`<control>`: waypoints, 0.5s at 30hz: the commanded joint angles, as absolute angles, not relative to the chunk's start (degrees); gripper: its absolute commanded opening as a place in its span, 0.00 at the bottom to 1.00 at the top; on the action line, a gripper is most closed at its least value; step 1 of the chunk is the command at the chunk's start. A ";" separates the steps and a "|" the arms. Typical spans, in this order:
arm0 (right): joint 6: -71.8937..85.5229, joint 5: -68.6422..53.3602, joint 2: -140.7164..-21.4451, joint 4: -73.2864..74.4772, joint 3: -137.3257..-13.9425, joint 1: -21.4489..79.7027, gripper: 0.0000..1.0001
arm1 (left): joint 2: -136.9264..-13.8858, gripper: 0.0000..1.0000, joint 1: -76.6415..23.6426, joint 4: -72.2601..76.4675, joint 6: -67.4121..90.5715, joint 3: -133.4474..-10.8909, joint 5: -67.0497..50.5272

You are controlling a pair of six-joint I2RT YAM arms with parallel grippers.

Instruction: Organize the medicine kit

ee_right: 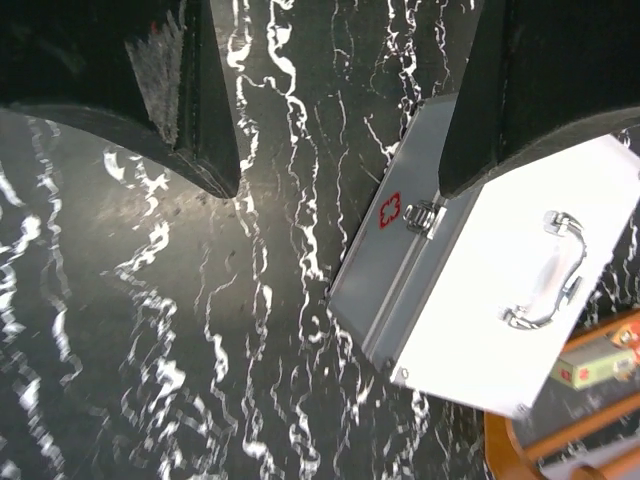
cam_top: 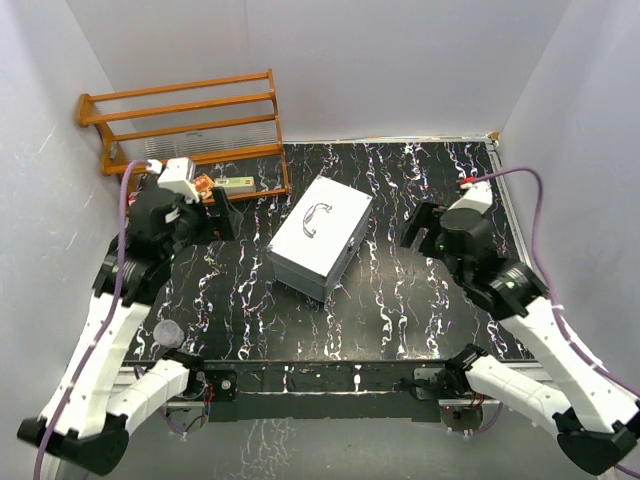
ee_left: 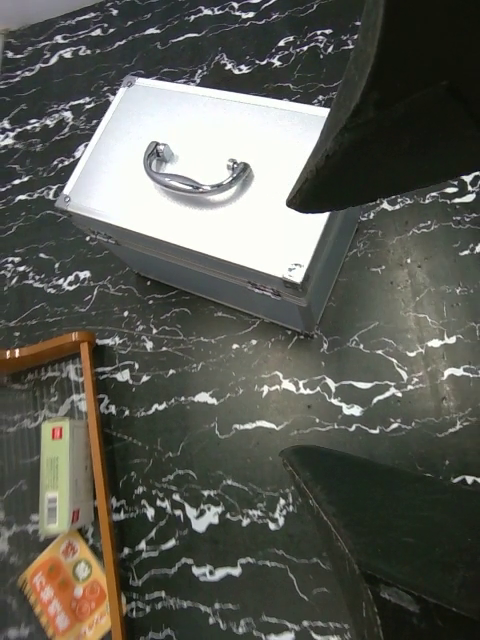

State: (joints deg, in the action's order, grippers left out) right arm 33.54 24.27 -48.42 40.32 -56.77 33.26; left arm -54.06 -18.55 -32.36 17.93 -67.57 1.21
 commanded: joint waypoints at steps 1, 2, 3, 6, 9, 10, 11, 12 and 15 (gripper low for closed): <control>27.66 29.37 -43.69 48.42 -64.84 33.19 0.82 | -45.18 0.99 -18.55 -36.73 16.72 -67.14 6.60; 27.34 30.04 -42.77 49.15 -65.87 33.15 0.85 | -43.33 0.99 -18.56 -37.52 16.64 -68.00 7.16; 26.88 30.44 -42.07 49.73 -66.92 33.18 0.88 | -41.98 0.99 -18.55 -38.33 16.42 -69.18 7.52; 25.70 31.29 -40.62 50.66 -69.60 33.14 0.98 | -39.09 0.99 -18.55 -40.90 15.50 -73.11 8.21; 25.14 33.28 -39.66 51.75 -72.01 33.16 0.98 | -37.81 0.99 -18.53 -43.27 14.61 -77.17 8.86; 25.03 33.98 -39.27 51.95 -72.62 33.14 0.98 | -37.72 0.99 -18.59 -44.09 14.36 -78.55 9.04; 24.89 34.71 -38.94 52.13 -73.30 33.14 0.98 | -37.75 0.99 -18.55 -44.79 14.13 -79.74 9.13; 24.87 35.44 -38.53 52.26 -73.97 33.19 0.98 | -37.79 0.99 -18.59 -45.39 14.12 -80.69 9.14; 24.87 37.23 -37.29 52.46 -75.73 33.20 0.98 | -37.42 0.99 -18.56 -46.17 14.15 -82.36 9.12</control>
State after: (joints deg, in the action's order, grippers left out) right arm 26.15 32.99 -38.89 52.21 -71.88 33.26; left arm -36.75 -18.55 -42.72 15.35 -80.18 8.01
